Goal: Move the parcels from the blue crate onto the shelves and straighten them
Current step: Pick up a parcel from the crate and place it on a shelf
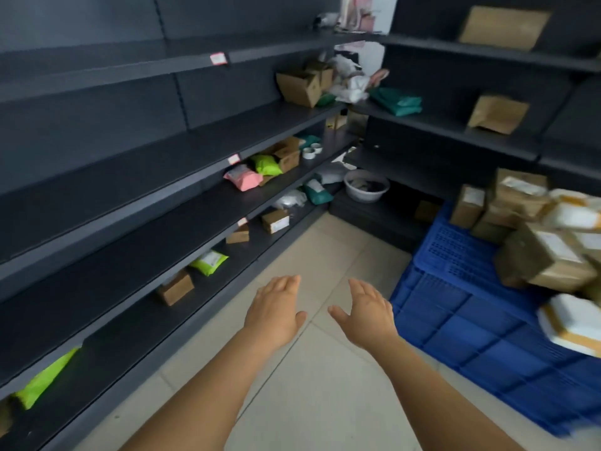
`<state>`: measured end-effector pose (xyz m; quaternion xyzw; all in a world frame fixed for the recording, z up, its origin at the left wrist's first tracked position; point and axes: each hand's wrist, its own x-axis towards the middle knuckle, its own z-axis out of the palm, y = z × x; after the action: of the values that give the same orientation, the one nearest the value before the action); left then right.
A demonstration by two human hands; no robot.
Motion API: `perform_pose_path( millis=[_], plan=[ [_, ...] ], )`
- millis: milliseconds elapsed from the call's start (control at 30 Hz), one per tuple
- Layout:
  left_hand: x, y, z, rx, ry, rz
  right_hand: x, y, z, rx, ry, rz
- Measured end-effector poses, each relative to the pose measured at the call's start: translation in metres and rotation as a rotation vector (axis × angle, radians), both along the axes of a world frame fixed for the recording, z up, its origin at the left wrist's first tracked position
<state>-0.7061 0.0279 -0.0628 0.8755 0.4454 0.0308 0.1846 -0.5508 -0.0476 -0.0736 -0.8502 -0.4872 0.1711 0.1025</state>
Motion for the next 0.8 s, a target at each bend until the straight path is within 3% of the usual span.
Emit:
perform_pose_path(
  millis=[300, 800],
  plan=[
    [0.180, -0.058, 0.013, 0.034, -0.001, -0.240, 0.158, -0.088, 0.010, 0.032, 0.016, -0.231],
    [0.397, -0.088, 0.019, 0.056, -0.013, -0.552, 0.331, -0.158, 0.018, 0.082, 0.017, -0.533]
  ],
)
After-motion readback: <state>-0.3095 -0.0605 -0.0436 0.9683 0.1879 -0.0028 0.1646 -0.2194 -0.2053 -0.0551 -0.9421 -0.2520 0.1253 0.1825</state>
